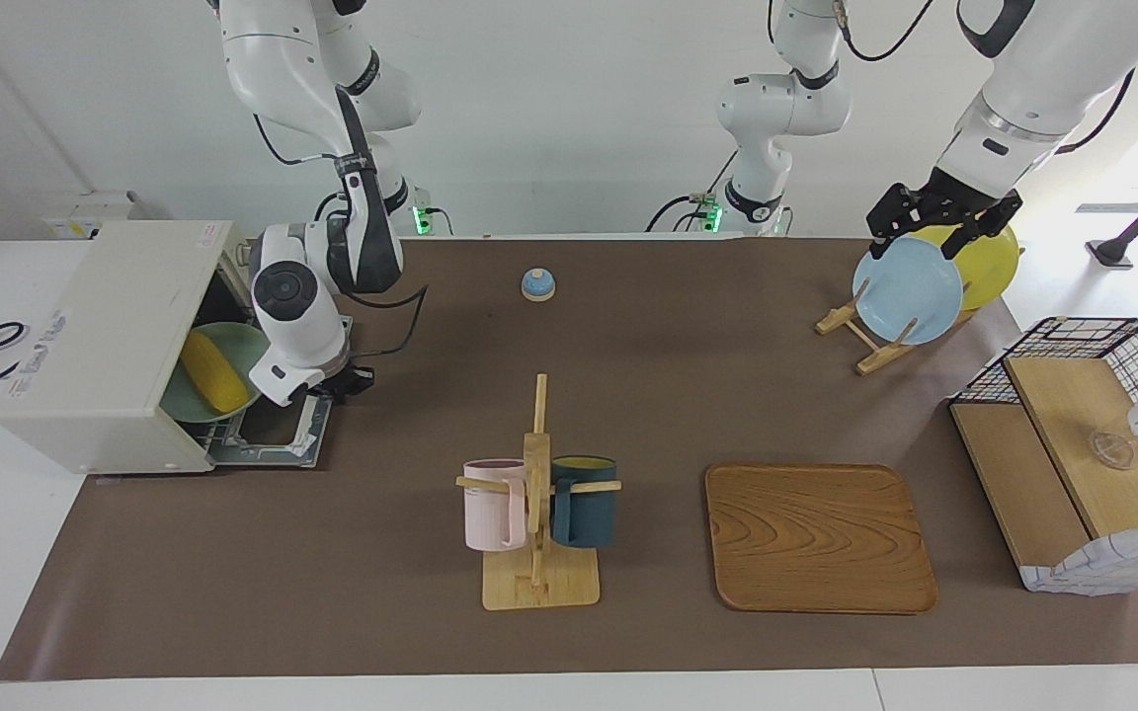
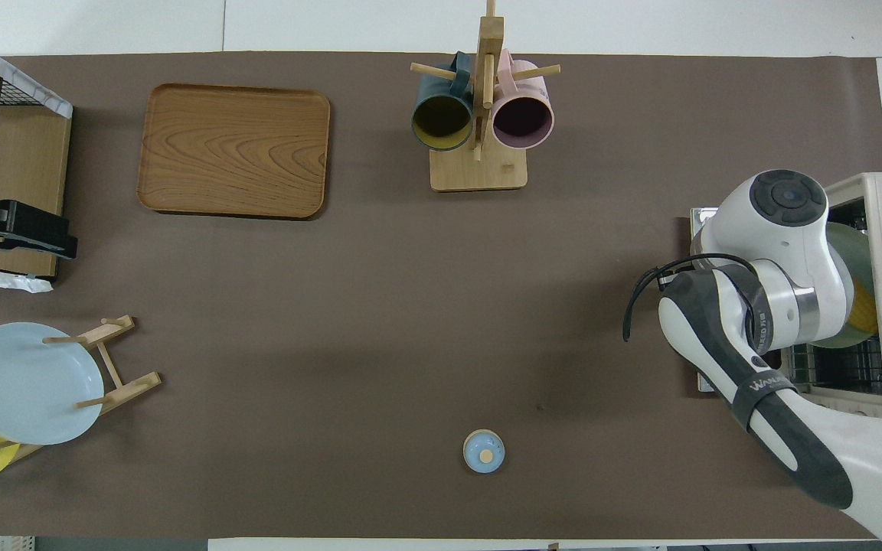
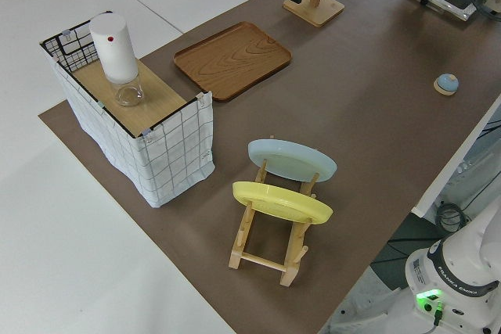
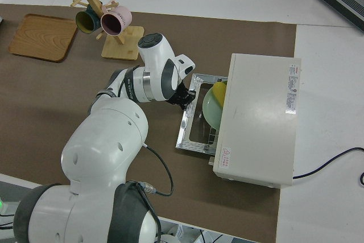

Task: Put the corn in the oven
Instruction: 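Release the corn inside the oven and withdraw the right gripper, then push the oven door shut with the right gripper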

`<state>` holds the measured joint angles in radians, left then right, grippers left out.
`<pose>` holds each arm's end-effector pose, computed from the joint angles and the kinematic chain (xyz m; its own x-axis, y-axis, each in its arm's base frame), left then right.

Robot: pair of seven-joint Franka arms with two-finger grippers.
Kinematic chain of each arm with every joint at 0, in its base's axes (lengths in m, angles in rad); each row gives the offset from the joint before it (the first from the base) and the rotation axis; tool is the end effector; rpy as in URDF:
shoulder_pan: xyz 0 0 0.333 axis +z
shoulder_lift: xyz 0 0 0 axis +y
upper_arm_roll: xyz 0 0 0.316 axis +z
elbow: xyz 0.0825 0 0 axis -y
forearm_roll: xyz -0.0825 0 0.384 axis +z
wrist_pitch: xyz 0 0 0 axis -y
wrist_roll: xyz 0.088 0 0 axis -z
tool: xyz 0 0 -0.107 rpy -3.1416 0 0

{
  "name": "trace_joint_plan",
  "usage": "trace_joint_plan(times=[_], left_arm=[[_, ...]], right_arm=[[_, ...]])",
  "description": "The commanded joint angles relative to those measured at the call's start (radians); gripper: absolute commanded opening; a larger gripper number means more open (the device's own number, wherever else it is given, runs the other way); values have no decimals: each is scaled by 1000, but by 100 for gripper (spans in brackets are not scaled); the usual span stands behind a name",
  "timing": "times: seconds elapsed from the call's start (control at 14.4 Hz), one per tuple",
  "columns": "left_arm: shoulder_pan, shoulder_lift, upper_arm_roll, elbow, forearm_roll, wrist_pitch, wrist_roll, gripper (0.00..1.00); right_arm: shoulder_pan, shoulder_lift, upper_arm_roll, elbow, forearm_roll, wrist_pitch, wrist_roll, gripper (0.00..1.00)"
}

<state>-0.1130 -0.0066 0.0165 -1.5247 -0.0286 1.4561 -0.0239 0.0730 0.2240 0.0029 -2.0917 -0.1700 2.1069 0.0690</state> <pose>0.5379 -0.0554 0.6399 0.9952 -0.0756 -0.0626 -0.0740 -0.9969 0.0272 0.5522 0.0340 0.3007 0.9747 0.0925 -0.2036 0.1221 -0.9829 0.1381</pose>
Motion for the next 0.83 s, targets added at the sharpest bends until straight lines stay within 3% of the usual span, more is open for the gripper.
trace_joint_plan(times=[0.0, 0.35, 0.76], left_arm=[[0, -26, 2, -25, 18, 4, 10, 100], [0, -26, 2, -25, 18, 4, 10, 100], [0, -26, 2, -23, 18, 4, 12, 100]], right_arm=[[-9, -12, -1, 65, -92, -117, 3, 0], [-31, -55, -11, 177, -141, -293, -113, 0], [-163, -109, -9, 176, -143, -321, -287, 0]])
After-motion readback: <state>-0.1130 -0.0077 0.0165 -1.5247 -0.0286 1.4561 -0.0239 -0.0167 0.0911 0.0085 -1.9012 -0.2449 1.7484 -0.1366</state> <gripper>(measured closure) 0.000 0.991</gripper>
